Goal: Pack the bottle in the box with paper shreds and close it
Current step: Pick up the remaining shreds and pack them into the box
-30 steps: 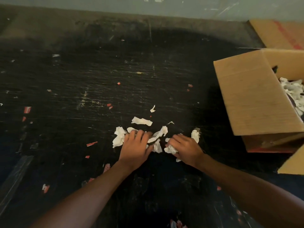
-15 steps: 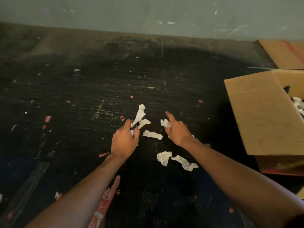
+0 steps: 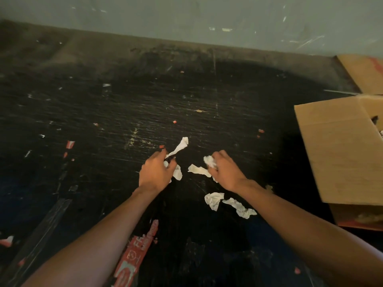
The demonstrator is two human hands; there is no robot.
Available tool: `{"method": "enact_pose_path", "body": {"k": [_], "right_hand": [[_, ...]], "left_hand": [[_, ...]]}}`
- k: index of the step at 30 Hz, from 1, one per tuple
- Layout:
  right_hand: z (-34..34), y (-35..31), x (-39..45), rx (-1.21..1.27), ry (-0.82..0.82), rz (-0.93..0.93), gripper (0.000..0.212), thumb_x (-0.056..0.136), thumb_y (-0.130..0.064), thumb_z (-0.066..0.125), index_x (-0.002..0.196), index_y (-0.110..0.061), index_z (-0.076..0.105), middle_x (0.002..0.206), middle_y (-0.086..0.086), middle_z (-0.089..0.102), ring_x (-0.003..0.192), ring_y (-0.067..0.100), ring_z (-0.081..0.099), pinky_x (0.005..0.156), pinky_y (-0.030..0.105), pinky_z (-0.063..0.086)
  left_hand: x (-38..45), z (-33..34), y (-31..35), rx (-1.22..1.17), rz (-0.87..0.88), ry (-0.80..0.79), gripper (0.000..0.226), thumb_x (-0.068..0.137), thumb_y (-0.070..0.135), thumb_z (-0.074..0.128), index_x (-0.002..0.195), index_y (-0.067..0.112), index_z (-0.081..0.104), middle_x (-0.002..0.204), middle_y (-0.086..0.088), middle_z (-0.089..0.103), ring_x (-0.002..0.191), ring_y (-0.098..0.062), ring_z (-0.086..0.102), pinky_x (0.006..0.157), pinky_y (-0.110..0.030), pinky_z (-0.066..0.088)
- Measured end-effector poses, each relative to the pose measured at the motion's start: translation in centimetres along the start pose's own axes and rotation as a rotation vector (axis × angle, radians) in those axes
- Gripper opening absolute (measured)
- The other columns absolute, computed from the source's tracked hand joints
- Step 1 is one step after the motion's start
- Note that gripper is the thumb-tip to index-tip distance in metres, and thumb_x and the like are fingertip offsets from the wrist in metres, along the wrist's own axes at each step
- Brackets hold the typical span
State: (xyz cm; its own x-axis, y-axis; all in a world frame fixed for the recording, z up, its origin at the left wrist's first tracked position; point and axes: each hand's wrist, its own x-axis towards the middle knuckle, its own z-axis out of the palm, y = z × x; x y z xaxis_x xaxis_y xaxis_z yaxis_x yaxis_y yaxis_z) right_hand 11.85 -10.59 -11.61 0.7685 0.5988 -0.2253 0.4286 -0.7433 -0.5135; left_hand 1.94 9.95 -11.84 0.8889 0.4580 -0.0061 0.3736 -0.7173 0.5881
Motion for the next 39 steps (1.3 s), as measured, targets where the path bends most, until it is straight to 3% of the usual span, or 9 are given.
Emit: {"method": "enact_pose_path", "body": {"k": [4,7,11,15,21,24,29,34,39], "right_hand": [[2.1,-2.1,-0.9,-0.235,-0.147,-0.154,0.042,0.095,-0.021,0.059,0.134,-0.014,0.044,0.151,0.008,0.024,0.098,0.026,0.062,0.088,0.041,0.055],[3.2,-2.2,-0.4,-0.35,-0.184,-0.137,0.044,0.096,-0.019,0.056,0.139,-0.012,0.047,0.155,0.011,0.029,0.103,0.033,0.062,0.086,0.044,0.054],[1.8,-1.6,-0.2,-0.143,-0.143,-0.133,0.042,0.092,-0.015,0.064,0.131,-0.011,0.05,0.13,0.009,0.056,0.109,0.026,0.061,0.089,0.038,0.05],[-2.8,-0.5,-1.9,0.144,-0.038,-0.065,0.027,0.092,-0.013,0.065,0.108,-0.026,0.049,0.096,-0.004,0.063,0.079,0.007,0.064,0.064,0.025,0.054],[-6.6,2.0,-7.4,0.349,0.202,0.116,0.03,0.098,-0.019,0.058,0.124,-0.031,0.051,0.075,-0.002,0.064,0.048,0.003,0.057,0.042,0.018,0.043],[-4.8,3.3,-9.7,0.223,0.113,0.118,0.034,0.098,-0.022,0.058,0.129,-0.034,0.051,0.083,0.0,0.065,0.059,0.004,0.063,0.05,0.023,0.05],[0.4,5.1,-11.8,-0.129,-0.209,0.165,0.058,0.097,-0.036,0.055,0.149,-0.03,0.03,0.138,0.009,0.054,0.117,0.029,0.059,0.099,0.043,0.048],[2.3,5.2,-13.0,-0.33,-0.18,0.13,0.053,0.093,-0.02,0.057,0.142,-0.021,0.034,0.141,0.008,0.043,0.114,0.037,0.059,0.091,0.046,0.048],[2.7,5.2,-13.1,-0.325,-0.175,0.097,0.049,0.092,-0.03,0.063,0.134,-0.018,0.042,0.137,0.008,0.043,0.11,0.034,0.06,0.088,0.046,0.051]], "left_hand": [[-0.1,1.0,-0.2,0.173,0.127,-0.231,0.039,0.096,0.039,0.053,0.132,0.023,0.054,0.142,0.004,0.048,0.12,-0.021,0.056,0.094,-0.044,0.05],[-0.6,1.9,-0.5,0.311,0.231,-0.321,0.036,0.095,0.038,0.054,0.129,0.028,0.052,0.141,0.008,0.046,0.112,-0.022,0.061,0.086,-0.041,0.052],[-0.9,2.2,-1.0,0.369,0.234,-0.339,0.033,0.095,0.039,0.054,0.125,0.027,0.048,0.129,0.003,0.048,0.105,-0.024,0.061,0.079,-0.041,0.053],[-0.6,1.7,-0.8,0.203,0.169,-0.265,0.03,0.093,0.037,0.058,0.118,0.025,0.046,0.11,-0.001,0.06,0.098,-0.023,0.062,0.083,-0.044,0.053],[-1.8,1.1,2.7,-0.07,0.242,-0.384,0.041,0.09,0.026,0.064,0.123,0.038,0.042,0.083,0.005,0.066,0.065,-0.009,0.066,0.063,-0.036,0.059],[-3.1,1.9,4.4,-0.003,0.371,-0.542,0.05,0.09,0.028,0.062,0.133,0.044,0.041,0.08,0.006,0.067,0.058,-0.005,0.063,0.057,-0.022,0.05],[-5.5,5.3,4.8,0.306,0.475,-0.625,0.061,0.091,0.047,0.05,0.149,0.045,0.03,0.13,0.0,0.064,0.108,-0.027,0.064,0.089,-0.038,0.051],[-6.7,6.9,4.8,0.377,0.469,-0.545,0.045,0.093,0.061,0.044,0.132,0.04,0.045,0.123,0.004,0.064,0.108,-0.025,0.064,0.088,-0.043,0.052],[-7.3,7.6,5.2,0.432,0.431,-0.511,0.041,0.095,0.057,0.044,0.128,0.034,0.05,0.121,0.002,0.058,0.106,-0.025,0.063,0.086,-0.042,0.053]]}}
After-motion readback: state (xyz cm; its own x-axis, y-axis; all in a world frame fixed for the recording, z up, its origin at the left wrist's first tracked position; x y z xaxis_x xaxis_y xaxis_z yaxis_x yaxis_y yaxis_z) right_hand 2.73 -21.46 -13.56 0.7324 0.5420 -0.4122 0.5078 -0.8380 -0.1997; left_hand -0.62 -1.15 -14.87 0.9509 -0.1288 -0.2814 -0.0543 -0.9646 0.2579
